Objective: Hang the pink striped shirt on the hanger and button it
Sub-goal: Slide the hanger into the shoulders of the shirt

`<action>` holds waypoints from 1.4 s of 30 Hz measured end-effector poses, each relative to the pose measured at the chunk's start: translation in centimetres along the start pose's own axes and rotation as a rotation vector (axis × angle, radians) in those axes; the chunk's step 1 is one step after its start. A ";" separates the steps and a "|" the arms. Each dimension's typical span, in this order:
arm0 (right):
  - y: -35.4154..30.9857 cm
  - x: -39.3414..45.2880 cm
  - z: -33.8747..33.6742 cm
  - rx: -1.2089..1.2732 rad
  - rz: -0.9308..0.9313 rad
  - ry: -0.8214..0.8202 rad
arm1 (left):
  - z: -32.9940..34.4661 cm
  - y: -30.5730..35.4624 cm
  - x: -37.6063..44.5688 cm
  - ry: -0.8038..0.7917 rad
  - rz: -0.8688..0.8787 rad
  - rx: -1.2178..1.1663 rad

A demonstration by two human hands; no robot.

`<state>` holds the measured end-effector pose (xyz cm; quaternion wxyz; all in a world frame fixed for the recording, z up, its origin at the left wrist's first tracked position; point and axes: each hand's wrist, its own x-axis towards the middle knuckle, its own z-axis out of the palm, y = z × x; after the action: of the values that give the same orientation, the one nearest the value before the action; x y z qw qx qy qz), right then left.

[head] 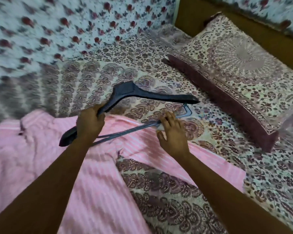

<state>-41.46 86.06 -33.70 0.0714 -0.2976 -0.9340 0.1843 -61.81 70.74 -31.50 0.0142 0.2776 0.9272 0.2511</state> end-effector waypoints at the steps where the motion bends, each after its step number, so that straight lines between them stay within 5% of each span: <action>1: -1.9 0.0 0.6 0.010 -0.024 -0.004 | -1.4 -1.8 -0.8 0.021 -0.044 0.020; 13: -23.6 -1.8 8.8 0.215 -0.267 -0.087 | -17.1 -24.7 -11.3 0.241 -0.430 0.080; 20: -31.4 -2.9 12.8 0.210 -0.339 -0.110 | -21.4 -31.6 -14.5 0.283 -0.583 0.063; 28: -34.6 -1.3 16.6 0.251 -0.203 -0.140 | -22.2 -35.6 -15.3 0.333 -0.608 0.069; 36: -35.6 -0.1 21.5 0.322 0.020 -0.359 | -22.2 -39.2 -15.8 0.354 -0.591 0.062; 42: -36.7 0.1 23.4 0.061 0.018 -0.228 | -22.4 -40.0 -16.1 0.362 -0.604 0.091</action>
<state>-66.68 51.37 -41.04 -0.0280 -0.2807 -0.9273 0.2460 -72.23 23.35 -32.68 -0.0891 -0.0580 0.9651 0.2391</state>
